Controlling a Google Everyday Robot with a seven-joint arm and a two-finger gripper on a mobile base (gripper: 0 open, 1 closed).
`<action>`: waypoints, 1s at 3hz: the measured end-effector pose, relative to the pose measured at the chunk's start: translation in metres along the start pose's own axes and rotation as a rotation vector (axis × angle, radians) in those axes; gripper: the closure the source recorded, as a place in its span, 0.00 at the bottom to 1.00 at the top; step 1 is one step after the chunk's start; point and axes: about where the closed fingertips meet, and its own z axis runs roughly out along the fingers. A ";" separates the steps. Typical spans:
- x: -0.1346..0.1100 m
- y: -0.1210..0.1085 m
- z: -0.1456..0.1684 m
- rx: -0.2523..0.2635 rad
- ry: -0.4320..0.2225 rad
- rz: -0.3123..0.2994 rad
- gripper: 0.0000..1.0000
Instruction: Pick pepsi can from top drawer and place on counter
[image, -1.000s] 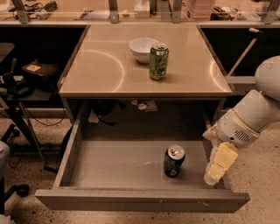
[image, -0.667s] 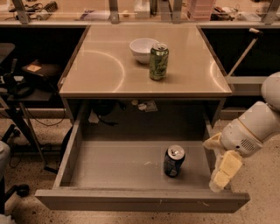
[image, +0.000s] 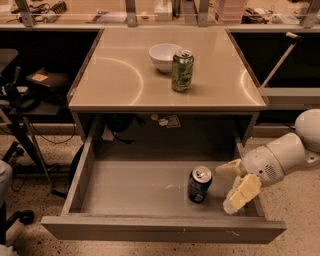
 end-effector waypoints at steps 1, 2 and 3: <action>0.000 0.000 0.000 0.001 0.000 0.000 0.00; -0.005 -0.015 0.002 0.075 -0.050 0.012 0.00; -0.009 -0.032 0.007 0.161 -0.246 0.049 0.00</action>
Offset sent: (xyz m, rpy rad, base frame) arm 0.0761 -0.0075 -0.0233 -0.0202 -0.2018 -0.4357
